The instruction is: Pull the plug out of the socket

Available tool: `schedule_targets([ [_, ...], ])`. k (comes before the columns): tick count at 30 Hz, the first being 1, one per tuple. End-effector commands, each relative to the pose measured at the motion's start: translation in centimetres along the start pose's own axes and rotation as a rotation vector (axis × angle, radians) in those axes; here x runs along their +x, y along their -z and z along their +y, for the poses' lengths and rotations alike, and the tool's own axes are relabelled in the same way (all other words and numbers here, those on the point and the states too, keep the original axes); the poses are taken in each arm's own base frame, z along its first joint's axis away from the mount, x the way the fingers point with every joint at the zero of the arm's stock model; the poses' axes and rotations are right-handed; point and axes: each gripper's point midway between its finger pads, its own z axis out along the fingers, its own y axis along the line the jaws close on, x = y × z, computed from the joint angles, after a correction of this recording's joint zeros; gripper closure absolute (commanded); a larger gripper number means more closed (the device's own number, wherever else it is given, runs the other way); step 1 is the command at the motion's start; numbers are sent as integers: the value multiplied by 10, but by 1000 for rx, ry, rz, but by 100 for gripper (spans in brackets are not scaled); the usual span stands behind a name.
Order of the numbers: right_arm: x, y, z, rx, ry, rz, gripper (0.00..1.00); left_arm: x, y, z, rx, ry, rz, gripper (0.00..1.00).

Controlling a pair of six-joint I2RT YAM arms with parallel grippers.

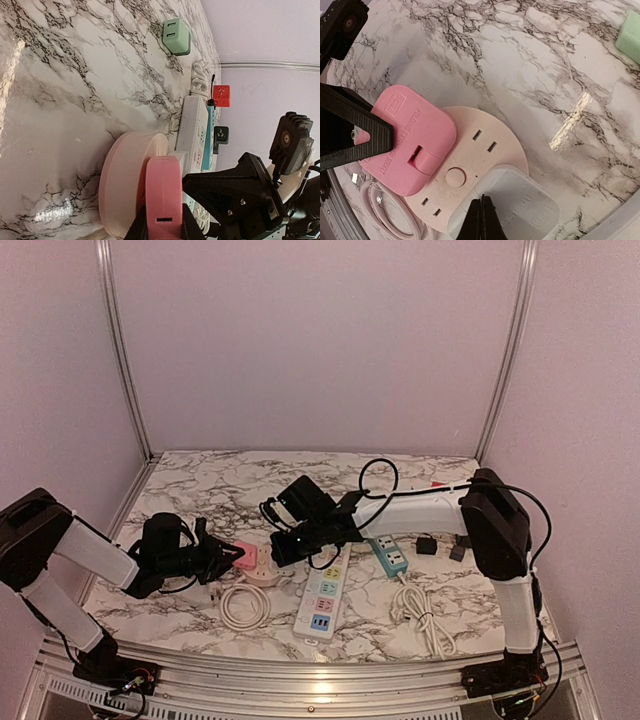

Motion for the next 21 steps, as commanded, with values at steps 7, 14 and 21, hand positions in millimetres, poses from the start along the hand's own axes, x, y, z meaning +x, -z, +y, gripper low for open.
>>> schedule_targets([
  [7,68,-39,-12,36,11,200,100,7,9,-84,391,-52,71,100],
  [14,70,-41,-12,31,10,207,100,10,14,-96,473,-65,85,100],
  [21,72,-43,-13,29,11,213,100,11,17,-101,525,-61,88,100],
])
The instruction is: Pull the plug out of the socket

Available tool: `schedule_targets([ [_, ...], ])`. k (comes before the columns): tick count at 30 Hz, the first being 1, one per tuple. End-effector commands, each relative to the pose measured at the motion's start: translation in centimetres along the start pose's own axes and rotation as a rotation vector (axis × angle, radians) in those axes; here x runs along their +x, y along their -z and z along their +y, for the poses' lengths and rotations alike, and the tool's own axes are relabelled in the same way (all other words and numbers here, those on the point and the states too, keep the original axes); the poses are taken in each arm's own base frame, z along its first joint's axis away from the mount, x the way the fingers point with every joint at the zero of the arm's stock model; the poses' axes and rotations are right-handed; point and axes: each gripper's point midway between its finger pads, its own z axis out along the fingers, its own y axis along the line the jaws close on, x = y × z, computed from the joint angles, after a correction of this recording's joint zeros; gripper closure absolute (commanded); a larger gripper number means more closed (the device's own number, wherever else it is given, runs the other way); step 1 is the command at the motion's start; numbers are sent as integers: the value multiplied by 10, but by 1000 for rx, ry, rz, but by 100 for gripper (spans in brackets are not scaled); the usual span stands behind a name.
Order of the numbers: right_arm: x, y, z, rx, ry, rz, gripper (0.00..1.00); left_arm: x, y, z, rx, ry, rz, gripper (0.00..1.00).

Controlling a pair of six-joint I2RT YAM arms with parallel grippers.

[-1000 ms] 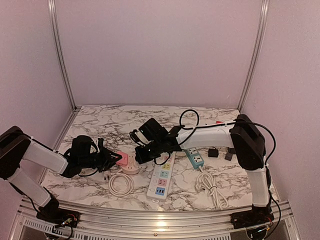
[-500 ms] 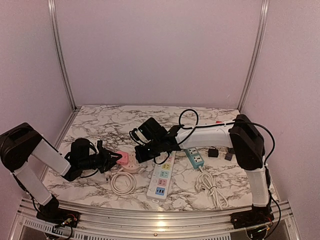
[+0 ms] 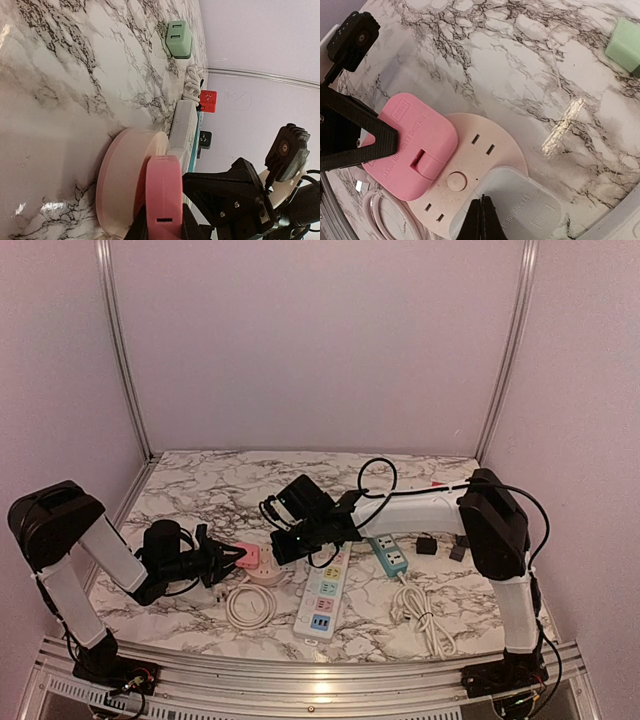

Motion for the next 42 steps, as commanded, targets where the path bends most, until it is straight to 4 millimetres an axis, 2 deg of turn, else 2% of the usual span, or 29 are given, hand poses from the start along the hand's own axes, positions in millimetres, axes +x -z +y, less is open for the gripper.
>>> schedule_targets([
  [1,79,-40,-4,-8,5,232,100,27,16,-107,431,-193,115,100],
  [14,82,-43,-5,-11,4,239,100,30,23,-118,444,-264,106,100],
  [21,84,-44,-5,-14,3,244,100,31,20,-117,379,-352,109,100],
  [24,83,-43,-5,-13,1,241,100,29,20,-111,334,-368,97,100],
  [31,75,-38,-2,-13,0,220,100,10,20,-78,142,-378,10,100],
  [33,70,-34,0,-17,1,209,100,4,20,-61,37,-378,-5,100],
  [36,57,-27,6,-26,4,176,100,-11,25,-45,-95,-405,-50,100],
  [42,18,0,23,-51,22,77,100,-43,45,-25,-380,-478,-147,100],
])
